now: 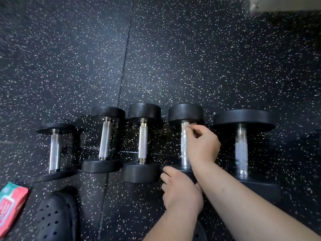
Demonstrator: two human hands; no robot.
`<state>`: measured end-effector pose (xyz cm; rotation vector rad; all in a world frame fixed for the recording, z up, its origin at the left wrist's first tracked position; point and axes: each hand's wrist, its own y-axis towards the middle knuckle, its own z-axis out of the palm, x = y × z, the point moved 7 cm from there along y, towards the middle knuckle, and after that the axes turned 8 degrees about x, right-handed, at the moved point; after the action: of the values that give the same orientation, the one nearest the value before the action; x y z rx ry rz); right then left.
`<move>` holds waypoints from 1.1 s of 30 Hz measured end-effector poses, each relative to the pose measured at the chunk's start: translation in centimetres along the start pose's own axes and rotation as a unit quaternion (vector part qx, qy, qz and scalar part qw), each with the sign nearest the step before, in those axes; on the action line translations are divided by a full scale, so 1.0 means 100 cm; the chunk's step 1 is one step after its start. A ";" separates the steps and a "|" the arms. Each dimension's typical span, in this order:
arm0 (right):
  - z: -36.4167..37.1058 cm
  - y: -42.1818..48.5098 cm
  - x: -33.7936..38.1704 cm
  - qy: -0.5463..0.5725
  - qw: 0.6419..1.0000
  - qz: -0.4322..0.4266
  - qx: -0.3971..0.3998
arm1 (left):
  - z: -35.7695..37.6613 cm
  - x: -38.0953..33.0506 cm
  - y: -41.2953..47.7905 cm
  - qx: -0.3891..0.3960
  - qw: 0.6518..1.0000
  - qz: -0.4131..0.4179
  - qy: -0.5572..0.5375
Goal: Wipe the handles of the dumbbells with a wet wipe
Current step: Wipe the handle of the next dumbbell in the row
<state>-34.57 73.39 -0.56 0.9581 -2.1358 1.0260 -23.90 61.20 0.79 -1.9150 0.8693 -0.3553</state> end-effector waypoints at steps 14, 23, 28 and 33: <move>0.014 0.011 -0.020 0.080 0.992 0.096 0.012 | 0.000 0.000 0.001 -0.001 1.000 0.001 0.007; 0.054 0.018 -0.031 0.341 0.861 0.296 0.235 | 0.000 0.000 0.001 -0.008 1.000 0.007 -0.006; 0.043 0.019 -0.039 0.299 0.892 0.296 0.163 | -0.001 0.001 0.002 -0.007 1.000 0.007 -0.004; 0.054 0.019 -0.025 0.350 0.850 0.304 0.251 | 0.000 0.000 0.000 -0.007 1.000 0.006 0.000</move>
<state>-35.62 70.66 -6.13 -0.0008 -1.5549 1.9490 -23.95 61.15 0.77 -1.9219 0.8862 -0.3429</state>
